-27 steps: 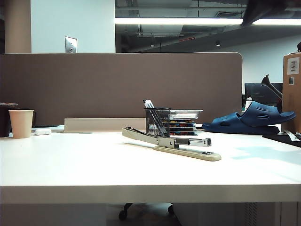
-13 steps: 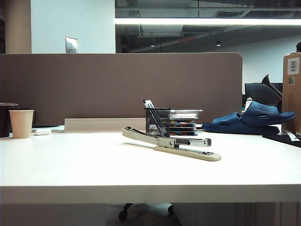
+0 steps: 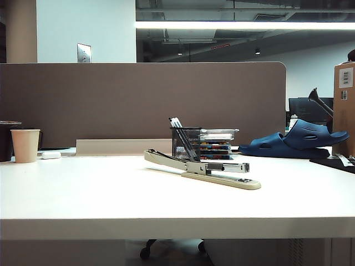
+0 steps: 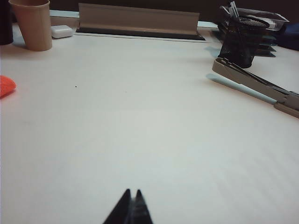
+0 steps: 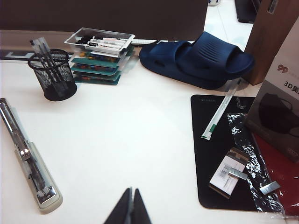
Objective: Pick up a set of staples and put them into the open stapler.
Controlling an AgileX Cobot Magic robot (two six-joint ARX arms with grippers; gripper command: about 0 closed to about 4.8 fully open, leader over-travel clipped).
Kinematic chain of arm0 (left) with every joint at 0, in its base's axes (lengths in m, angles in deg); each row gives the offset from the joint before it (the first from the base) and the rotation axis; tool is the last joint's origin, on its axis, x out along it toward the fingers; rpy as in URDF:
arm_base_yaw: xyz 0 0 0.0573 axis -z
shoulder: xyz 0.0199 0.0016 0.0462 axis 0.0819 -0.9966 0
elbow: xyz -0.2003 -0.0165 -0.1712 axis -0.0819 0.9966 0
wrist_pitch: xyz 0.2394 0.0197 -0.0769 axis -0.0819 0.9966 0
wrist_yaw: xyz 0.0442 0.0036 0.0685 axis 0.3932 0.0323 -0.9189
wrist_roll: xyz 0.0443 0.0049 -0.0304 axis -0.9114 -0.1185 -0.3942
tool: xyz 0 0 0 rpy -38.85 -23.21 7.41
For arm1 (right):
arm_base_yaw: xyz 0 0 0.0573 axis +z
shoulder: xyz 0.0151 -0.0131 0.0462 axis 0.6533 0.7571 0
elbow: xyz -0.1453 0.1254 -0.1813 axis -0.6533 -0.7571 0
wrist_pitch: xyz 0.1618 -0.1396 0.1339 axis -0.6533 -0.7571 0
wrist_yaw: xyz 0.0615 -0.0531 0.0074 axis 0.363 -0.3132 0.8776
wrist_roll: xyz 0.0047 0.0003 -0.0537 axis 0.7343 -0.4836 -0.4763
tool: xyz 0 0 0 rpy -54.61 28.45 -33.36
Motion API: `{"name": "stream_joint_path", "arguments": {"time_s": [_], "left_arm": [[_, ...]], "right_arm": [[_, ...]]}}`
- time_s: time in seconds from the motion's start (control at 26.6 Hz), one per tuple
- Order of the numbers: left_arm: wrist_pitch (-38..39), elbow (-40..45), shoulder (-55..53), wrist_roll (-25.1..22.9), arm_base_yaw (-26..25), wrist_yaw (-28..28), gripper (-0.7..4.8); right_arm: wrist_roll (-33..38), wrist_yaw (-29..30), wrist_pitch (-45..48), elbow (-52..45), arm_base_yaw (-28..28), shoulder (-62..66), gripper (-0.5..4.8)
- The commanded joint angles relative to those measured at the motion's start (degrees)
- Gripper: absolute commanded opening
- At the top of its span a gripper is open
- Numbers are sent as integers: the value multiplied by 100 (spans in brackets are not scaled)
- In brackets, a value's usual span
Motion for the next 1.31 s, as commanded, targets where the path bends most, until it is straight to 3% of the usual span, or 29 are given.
{"name": "stream_joint_path", "arguments": {"time_s": [0.04, 0.41, 1.01, 1.31], "left_arm": [[-37, -2, 0, -4, -9, -17, -6], [-387, -4, 0, -2, -7, -15, -6], [-516, 2, 0, -50, -4, -13, -6], [-796, 4, 0, -339, -4, -7, -6]], "right_arm": [[28, 323, 210, -258, -2, -378, -9], [57, 205, 483, -951, 422, -1211, -9], [286, 55, 1781, -3189, 409, -3316, -9], [286, -258, 1912, -3565, 407, -3661, -9]]}}
